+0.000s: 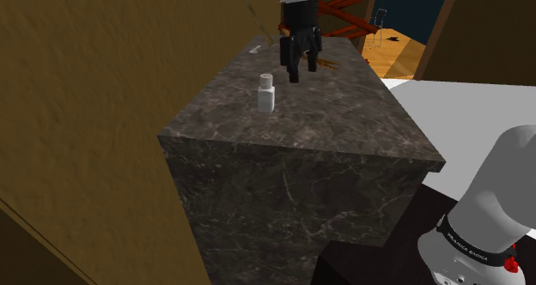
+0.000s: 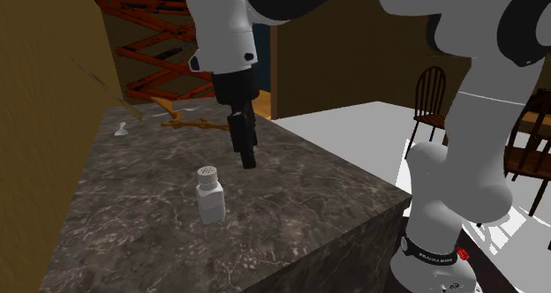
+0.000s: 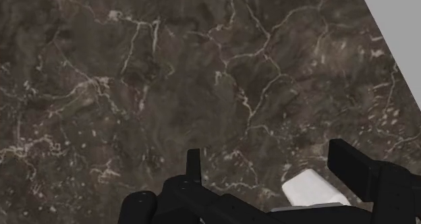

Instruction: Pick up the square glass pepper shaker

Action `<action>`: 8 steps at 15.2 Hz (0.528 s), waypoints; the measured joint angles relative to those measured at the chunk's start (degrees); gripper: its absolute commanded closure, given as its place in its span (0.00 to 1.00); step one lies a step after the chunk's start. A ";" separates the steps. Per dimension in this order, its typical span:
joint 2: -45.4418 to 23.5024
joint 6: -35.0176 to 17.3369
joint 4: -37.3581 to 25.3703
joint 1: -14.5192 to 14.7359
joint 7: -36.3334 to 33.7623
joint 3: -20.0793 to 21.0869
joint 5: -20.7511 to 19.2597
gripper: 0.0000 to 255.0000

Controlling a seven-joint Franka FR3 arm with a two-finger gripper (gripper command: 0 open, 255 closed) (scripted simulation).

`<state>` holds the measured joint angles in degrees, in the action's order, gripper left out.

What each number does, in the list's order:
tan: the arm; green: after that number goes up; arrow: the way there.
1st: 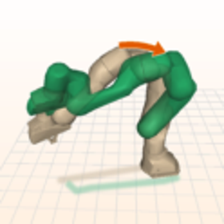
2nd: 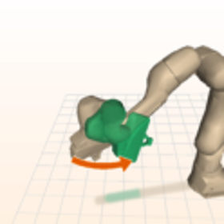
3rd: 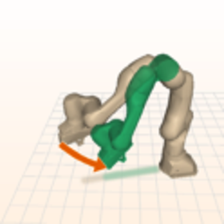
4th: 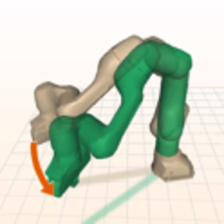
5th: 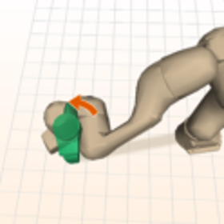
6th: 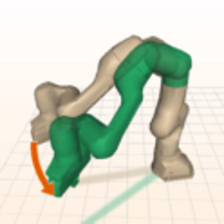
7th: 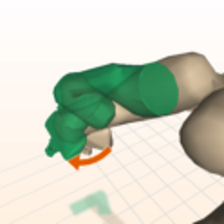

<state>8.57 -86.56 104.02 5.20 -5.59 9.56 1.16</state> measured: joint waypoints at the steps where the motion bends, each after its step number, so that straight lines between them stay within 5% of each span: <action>1: -2.41 0.33 -2.56 0.44 -0.78 0.68 -0.36 0.00; 8: -19.18 5.78 -23.07 4.12 -4.85 4.08 -4.26 0.00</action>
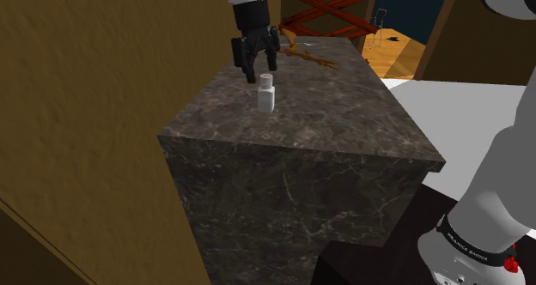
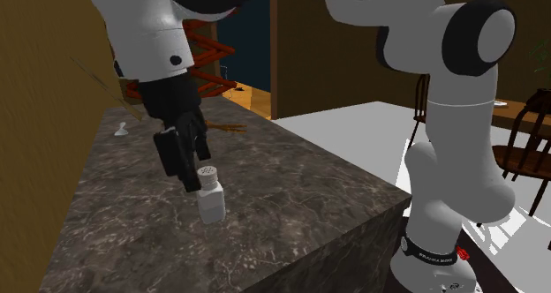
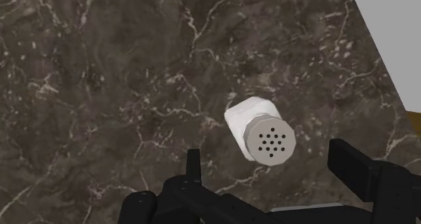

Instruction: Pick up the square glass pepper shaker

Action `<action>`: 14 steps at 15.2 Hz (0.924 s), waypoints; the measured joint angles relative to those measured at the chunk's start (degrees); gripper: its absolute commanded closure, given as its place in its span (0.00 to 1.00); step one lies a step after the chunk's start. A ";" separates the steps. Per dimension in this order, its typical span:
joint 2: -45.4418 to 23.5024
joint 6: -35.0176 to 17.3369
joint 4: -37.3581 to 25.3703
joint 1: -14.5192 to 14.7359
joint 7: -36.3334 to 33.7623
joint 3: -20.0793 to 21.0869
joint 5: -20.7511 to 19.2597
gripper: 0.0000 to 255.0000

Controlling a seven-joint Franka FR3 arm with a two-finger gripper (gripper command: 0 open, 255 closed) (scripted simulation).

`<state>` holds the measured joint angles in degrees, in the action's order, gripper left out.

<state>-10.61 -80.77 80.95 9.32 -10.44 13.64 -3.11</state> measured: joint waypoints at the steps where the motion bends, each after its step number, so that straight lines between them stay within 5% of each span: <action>1: -0.92 -0.08 -0.69 0.26 -0.23 0.12 -0.24 0.00; 8: -0.91 -4.87 4.19 0.30 -0.50 0.18 -0.26 0.00; 9: -0.91 -5.21 4.53 0.33 -0.57 0.21 -0.26 1.00; 14: -0.94 -5.60 4.80 0.35 -0.63 0.22 -0.27 1.00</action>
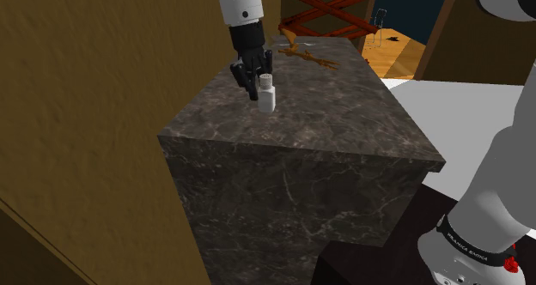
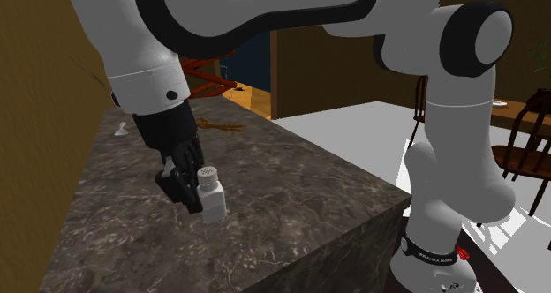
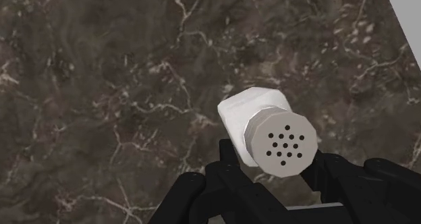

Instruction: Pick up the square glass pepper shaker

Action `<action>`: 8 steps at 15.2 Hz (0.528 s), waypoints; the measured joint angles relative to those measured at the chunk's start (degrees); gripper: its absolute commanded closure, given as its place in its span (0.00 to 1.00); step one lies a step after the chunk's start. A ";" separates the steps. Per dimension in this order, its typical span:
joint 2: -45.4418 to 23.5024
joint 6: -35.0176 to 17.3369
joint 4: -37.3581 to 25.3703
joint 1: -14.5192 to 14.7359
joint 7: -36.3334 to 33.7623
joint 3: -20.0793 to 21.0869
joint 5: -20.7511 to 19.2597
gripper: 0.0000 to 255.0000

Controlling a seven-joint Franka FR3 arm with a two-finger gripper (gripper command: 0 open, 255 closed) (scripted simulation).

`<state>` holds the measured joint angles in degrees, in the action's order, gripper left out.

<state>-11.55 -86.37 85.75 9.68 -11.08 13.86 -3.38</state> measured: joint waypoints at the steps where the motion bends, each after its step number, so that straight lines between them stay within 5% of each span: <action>1: -0.02 0.00 -0.02 0.00 0.00 0.00 0.00 1.00; 8: -0.17 1.63 -1.74 0.01 0.11 -0.01 -0.02 1.00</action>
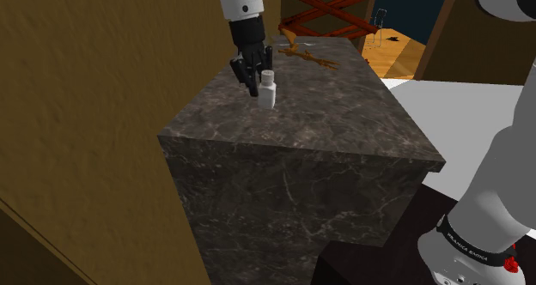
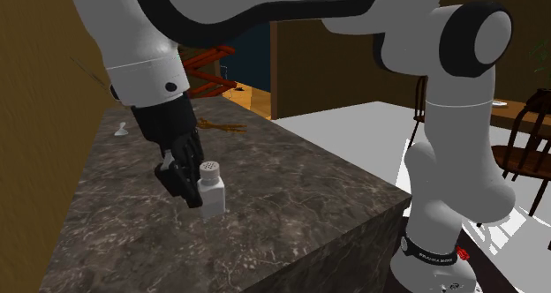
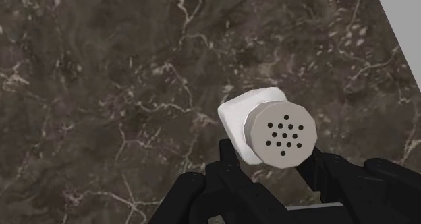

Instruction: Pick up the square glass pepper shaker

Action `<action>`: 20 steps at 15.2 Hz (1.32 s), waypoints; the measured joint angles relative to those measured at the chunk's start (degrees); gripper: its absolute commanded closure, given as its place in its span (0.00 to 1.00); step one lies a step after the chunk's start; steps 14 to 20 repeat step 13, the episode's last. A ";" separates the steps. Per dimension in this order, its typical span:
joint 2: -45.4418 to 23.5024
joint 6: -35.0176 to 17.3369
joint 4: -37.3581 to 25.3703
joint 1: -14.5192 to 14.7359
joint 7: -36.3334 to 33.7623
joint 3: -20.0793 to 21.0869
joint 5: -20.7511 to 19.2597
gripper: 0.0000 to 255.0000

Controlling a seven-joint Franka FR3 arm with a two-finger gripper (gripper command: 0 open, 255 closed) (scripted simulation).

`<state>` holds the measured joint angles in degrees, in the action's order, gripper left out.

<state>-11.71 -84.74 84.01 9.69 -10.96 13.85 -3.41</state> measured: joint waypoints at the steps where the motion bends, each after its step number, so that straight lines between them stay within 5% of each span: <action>1: -0.29 0.84 -1.13 0.09 -0.07 0.04 -0.06 1.00; 12: -3.14 10.71 -13.78 0.88 -0.23 0.23 -0.76 1.00; 20: -3.30 11.20 -14.43 0.93 -0.23 0.24 -0.80 1.00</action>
